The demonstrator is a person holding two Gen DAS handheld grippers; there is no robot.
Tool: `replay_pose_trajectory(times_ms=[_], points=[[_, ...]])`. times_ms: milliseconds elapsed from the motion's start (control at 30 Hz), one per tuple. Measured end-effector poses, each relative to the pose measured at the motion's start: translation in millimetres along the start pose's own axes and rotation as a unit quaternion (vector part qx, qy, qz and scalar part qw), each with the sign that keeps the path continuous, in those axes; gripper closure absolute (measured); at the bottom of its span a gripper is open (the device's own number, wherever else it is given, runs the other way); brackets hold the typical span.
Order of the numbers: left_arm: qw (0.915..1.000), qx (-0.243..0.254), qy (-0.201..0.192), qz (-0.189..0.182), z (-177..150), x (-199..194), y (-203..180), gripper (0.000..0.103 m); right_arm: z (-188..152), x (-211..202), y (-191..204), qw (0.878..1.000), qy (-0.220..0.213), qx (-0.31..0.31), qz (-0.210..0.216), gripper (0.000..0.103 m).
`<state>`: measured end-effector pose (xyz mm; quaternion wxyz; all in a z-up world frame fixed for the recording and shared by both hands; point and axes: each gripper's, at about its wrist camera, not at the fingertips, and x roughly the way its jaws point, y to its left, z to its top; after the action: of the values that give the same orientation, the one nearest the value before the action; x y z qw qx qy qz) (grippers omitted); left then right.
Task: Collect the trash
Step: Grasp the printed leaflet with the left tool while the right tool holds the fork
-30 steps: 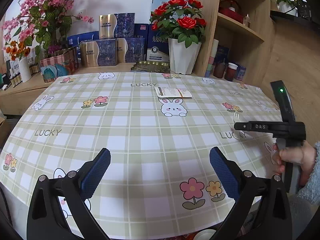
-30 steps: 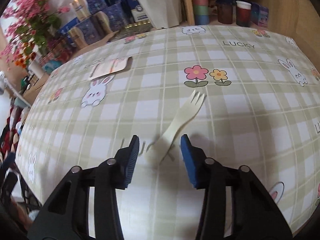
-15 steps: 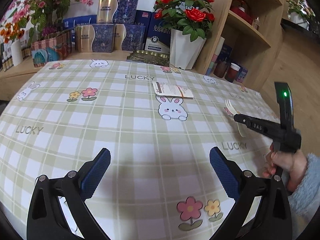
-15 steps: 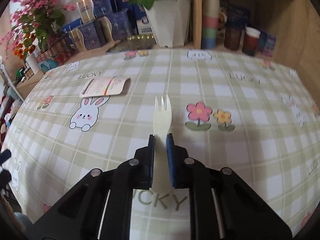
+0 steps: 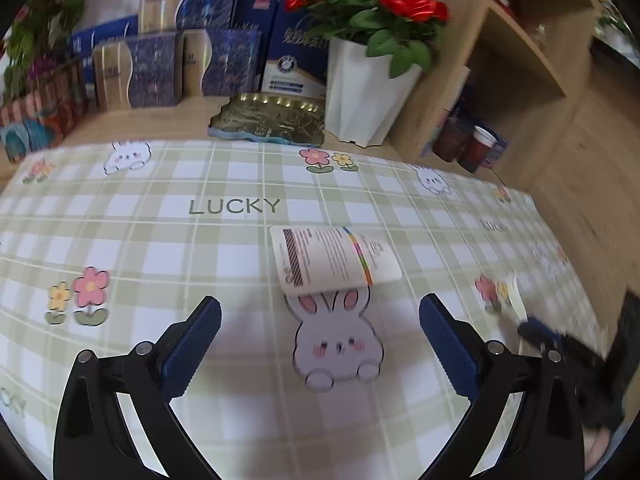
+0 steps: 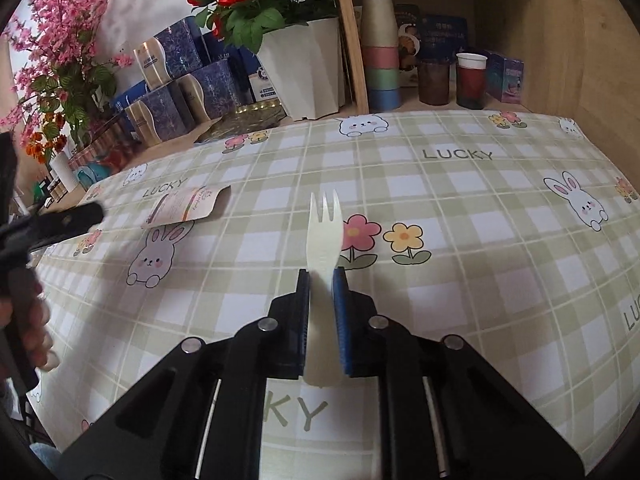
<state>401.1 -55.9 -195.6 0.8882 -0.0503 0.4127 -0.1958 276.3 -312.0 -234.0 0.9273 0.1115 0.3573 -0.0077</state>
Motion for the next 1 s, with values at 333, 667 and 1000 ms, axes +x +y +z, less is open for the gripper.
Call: replay_pose_trajectory(times_ms=[333, 667, 1000], points=[[0.9929, -0.107, 0.049, -0.014, 14, 65, 9, 0.009, -2, 2, 5, 1.000, 0.001, -0.022, 0.021, 0.087], [0.9905, -0.123, 0.035, -0.051, 10, 56, 19, 0.095, -2, 2, 2, 1.000, 0.004, -0.012, 0.029, 0.087], [0.9948, -0.073, -0.001, -0.071, -3, -19, -2, 0.101, -2, 1, 2, 1.000, 0.000, -0.011, 0.024, 0.087]])
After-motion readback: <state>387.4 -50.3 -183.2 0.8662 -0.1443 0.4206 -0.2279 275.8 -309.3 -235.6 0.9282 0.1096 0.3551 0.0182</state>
